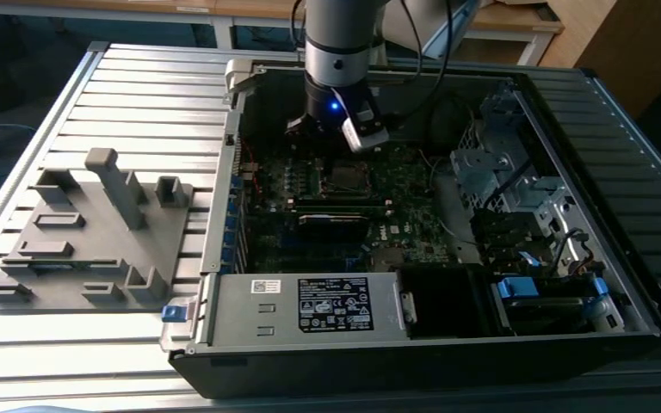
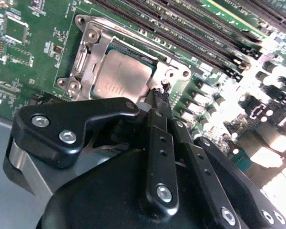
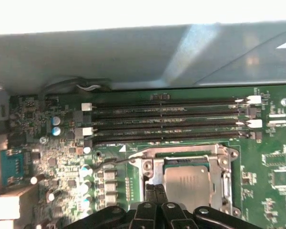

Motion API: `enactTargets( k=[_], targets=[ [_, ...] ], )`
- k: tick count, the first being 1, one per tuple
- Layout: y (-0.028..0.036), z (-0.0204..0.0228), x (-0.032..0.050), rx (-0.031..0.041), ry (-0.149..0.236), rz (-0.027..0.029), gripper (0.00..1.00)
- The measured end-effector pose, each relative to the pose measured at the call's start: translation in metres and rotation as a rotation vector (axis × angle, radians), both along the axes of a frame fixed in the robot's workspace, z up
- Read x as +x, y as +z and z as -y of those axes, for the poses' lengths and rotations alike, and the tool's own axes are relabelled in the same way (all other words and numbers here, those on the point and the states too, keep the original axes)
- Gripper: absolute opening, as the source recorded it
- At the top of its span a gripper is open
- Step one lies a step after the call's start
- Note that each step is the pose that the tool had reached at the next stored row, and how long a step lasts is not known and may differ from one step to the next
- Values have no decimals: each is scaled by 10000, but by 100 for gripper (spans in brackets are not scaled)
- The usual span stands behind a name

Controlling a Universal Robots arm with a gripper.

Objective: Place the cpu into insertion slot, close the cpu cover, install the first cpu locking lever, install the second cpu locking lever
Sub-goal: 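Close the cpu cover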

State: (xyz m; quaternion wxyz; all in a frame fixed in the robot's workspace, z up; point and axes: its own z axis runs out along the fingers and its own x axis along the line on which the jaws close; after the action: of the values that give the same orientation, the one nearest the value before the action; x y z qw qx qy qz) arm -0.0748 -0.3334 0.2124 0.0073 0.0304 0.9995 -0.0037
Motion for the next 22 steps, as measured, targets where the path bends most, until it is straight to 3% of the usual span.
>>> enactTargets(
  k=[2, 10, 22],
  targets=[
    [35, 0, 0, 0, 0, -1, 10],
    [38, 0, 8, 12, 1, -1, 10],
    [37, -4, 228, 14, 0, 0, 10]
  ],
)
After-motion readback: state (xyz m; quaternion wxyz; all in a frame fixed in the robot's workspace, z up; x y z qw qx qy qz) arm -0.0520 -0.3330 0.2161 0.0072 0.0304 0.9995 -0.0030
